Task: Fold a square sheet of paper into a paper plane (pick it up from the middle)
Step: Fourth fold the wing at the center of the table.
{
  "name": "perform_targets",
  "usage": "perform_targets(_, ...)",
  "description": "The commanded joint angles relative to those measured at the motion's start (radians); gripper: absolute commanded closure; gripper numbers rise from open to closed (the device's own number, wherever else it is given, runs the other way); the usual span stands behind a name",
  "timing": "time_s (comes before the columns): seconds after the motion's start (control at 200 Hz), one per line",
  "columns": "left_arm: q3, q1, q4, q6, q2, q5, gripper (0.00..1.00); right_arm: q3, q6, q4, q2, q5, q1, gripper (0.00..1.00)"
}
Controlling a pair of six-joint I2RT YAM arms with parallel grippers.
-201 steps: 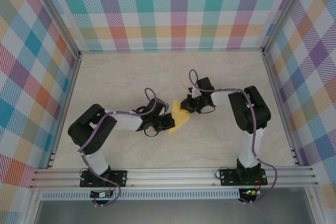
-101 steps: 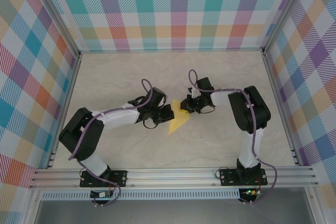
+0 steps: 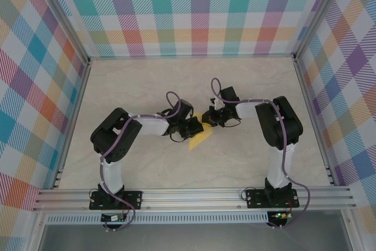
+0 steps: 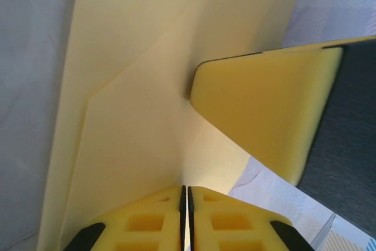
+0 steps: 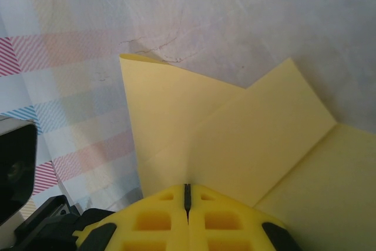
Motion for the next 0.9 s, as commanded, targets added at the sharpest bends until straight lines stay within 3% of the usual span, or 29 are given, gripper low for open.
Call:
perform_targets(0.0,-0.026,0.004,-0.035,-0.013,0.009,-0.039,0.89,-0.029,-0.017,-0.062,0.068,0.121,0.000,0.96)
perform_targets(0.36,-0.183,0.000,-0.112,0.038,-0.090,-0.054,0.90,-0.016,-0.030,-0.094,0.081,0.149,0.000,0.97)
perform_targets(0.635,-0.209,-0.005,-0.134,0.084,-0.117,0.014,0.89,-0.009,-0.029,-0.102,0.083,0.155,0.001,0.97)
perform_targets(0.895,-0.196,-0.005,-0.223,0.120,-0.214,-0.079,0.88,-0.009,-0.029,-0.104,0.081,0.155,0.001,0.97)
